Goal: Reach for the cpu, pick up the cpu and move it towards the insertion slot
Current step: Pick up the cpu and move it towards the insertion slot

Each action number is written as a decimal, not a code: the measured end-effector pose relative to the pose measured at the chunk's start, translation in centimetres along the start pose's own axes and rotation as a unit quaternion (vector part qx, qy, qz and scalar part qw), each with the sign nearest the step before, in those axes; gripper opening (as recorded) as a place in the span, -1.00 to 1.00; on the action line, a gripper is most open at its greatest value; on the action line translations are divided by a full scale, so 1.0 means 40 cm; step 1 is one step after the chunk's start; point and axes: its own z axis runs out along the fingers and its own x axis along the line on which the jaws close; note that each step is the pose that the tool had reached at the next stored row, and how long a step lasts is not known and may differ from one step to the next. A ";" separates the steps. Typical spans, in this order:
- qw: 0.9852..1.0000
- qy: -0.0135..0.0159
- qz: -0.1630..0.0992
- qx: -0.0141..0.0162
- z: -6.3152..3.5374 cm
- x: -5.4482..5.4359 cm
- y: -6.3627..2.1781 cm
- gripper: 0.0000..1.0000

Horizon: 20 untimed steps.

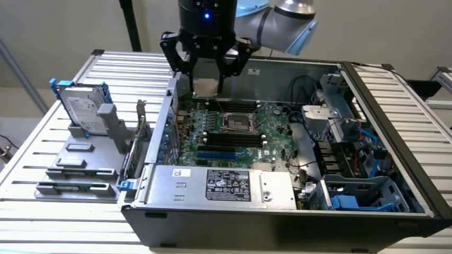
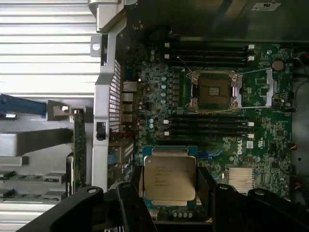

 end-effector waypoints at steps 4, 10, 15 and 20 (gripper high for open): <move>1.000 0.000 0.000 0.001 0.007 -0.032 0.022 0.08; 1.000 0.000 0.000 0.004 0.018 -0.080 0.054 0.08; 1.000 0.000 0.000 0.009 0.029 -0.114 0.080 0.08; 1.000 0.001 0.000 0.017 0.042 -0.142 0.111 0.08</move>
